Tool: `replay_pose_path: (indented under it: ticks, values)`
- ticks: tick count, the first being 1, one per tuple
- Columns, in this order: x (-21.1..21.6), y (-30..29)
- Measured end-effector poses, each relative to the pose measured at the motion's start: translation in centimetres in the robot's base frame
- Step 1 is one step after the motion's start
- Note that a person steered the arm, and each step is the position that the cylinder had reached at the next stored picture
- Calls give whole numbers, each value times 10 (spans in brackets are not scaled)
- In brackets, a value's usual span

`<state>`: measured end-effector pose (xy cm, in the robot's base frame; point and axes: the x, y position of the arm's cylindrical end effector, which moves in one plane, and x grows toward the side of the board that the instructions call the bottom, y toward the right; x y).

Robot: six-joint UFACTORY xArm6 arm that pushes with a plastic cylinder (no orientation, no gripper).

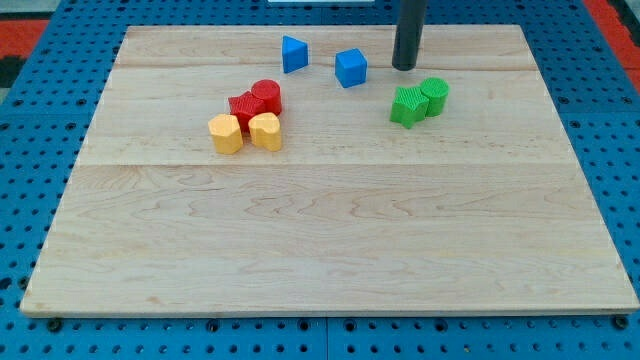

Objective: Slide the group of blocks left a bit

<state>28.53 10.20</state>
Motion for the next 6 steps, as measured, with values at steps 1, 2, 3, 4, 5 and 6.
replay_pose_path:
  ticks: [1,2,3,4,5,6]
  values:
    - [4,-52]
    - [-6,-71]
    - [0,-73]
    - [37,-88]
    - [82,-95]
    - [105,-125]
